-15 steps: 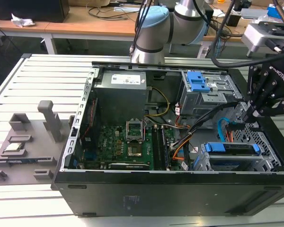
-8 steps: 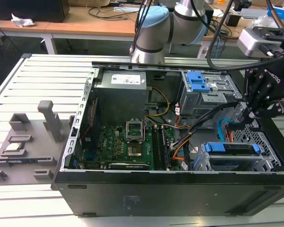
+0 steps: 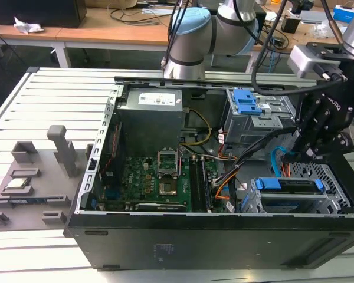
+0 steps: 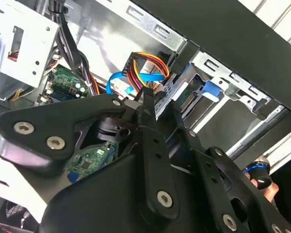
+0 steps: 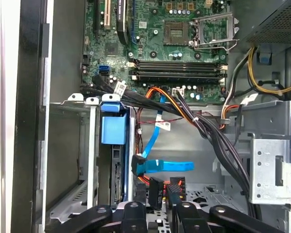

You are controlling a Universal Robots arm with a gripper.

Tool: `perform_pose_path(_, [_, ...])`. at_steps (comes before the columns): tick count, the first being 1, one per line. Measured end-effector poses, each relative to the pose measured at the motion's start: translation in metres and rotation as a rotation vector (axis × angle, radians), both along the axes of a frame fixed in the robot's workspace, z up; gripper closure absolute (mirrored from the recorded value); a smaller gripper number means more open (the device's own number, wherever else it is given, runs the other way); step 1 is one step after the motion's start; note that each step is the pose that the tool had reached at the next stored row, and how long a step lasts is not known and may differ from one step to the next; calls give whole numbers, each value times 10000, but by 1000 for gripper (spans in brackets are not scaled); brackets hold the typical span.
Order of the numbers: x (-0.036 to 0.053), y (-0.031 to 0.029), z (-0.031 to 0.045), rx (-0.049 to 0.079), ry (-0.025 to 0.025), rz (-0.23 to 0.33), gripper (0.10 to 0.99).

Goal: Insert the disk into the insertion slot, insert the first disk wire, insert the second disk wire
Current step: 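Insert the first disk wire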

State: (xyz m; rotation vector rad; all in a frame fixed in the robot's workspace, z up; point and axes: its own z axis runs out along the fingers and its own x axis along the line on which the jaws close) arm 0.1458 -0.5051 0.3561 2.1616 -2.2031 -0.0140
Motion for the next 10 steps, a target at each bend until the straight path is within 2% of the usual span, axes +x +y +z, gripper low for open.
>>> perform_pose_path(2, [-2, 0, -15, -47, 0, -1, 784])
perform_pose_path(6, [-2, 0, -16, -55, 0, -1, 796])
perform_pose_path(7, [-2, 0, -16, -57, 0, -1, 918])
perform_pose_path(10, [-2, 0, -16, -60, 0, -2, 918])
